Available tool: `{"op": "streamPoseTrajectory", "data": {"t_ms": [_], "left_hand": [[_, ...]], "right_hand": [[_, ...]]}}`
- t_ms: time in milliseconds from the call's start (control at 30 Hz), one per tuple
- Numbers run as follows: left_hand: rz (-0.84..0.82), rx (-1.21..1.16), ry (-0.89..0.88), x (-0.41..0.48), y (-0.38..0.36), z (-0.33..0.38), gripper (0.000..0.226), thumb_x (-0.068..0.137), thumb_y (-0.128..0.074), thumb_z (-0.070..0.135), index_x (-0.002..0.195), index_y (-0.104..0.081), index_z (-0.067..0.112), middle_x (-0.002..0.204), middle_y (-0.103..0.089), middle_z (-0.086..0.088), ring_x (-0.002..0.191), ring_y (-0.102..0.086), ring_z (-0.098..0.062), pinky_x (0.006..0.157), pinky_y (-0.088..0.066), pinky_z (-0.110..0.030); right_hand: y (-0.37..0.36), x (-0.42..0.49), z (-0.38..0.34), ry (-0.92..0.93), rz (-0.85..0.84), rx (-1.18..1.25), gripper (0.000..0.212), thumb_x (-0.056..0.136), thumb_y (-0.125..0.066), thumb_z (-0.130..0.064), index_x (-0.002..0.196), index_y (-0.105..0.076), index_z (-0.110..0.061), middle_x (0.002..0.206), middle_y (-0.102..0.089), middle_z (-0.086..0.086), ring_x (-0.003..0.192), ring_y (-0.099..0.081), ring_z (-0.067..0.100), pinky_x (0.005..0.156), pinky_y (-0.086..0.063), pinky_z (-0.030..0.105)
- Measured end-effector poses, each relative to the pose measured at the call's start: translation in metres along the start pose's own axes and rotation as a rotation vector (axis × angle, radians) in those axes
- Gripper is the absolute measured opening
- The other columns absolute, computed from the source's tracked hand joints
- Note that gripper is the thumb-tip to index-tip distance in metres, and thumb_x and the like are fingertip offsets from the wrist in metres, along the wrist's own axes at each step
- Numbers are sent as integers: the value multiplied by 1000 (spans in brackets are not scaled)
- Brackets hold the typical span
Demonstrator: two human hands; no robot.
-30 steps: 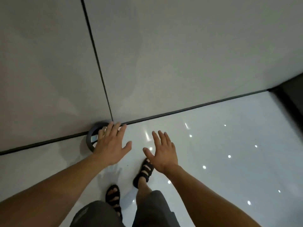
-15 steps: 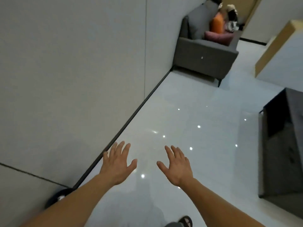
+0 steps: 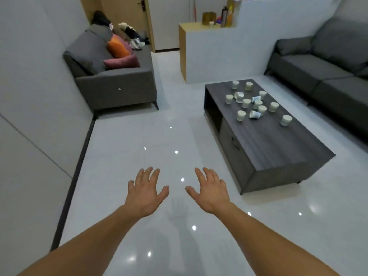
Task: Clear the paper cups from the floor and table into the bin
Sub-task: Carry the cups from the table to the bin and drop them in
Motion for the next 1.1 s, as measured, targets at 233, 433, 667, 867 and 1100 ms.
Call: {"op": "streamPoseTrajectory", "data": {"t_ms": [233, 433, 667, 867, 1100], "left_hand": [[-86, -48, -202, 103, -21, 100, 71, 91, -28, 63, 151, -11, 29, 160, -7, 4, 147, 1, -20, 117, -11, -49], [-107, -79, -340, 217, -37, 150, 71, 91, -30, 63, 151, -15, 28, 159, -12, 2, 147, -3, -23, 115, -16, -52], [-139, -45, -438, 355, -27, 200, 72, 90, -31, 63, 151, -14, 27, 159, -12, 2, 147, -5, -23, 115, -19, -50], [-177, -33, -474, 445, -39, 251, 74, 89, -32, 63, 150, -14, 26, 158, -13, 1, 146, -7, -22, 115, -21, -50], [-143, 9, -447, 569, -34, 317, 75, 89, -36, 62, 151, -14, 24, 157, -16, -1, 146, -9, -23, 114, -20, -49]], "right_hand": [[14, 36, 83, -230, 1, 48, 80, 89, -24, -75, 155, -4, -34, 164, -6, -1, 150, -1, 23, 117, -13, 50], [43, 112, 140, -382, 8, 51, 79, 90, -26, -74, 155, -5, -33, 164, -5, -2, 150, -1, 22, 117, -14, 51], [88, 197, 196, -517, 11, 93, 77, 93, -31, -67, 156, -6, -29, 163, -5, 1, 149, -5, 21, 118, -19, 49], [96, 266, 255, -580, -84, 120, 80, 93, -33, -66, 156, -3, -26, 164, -2, 2, 149, -5, 22, 117, -19, 48], [131, 389, 342, -511, -109, 118, 82, 93, -39, -63, 156, -4, -23, 163, -8, 4, 147, -12, 24, 116, -23, 47]]}}
Point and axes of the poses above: each hand's wrist, its own x-axis towards the middle knuckle, its own y-axis out of the back of the hand, z = x × y, the point moved 2 cm from there along x, towards the middle knuckle
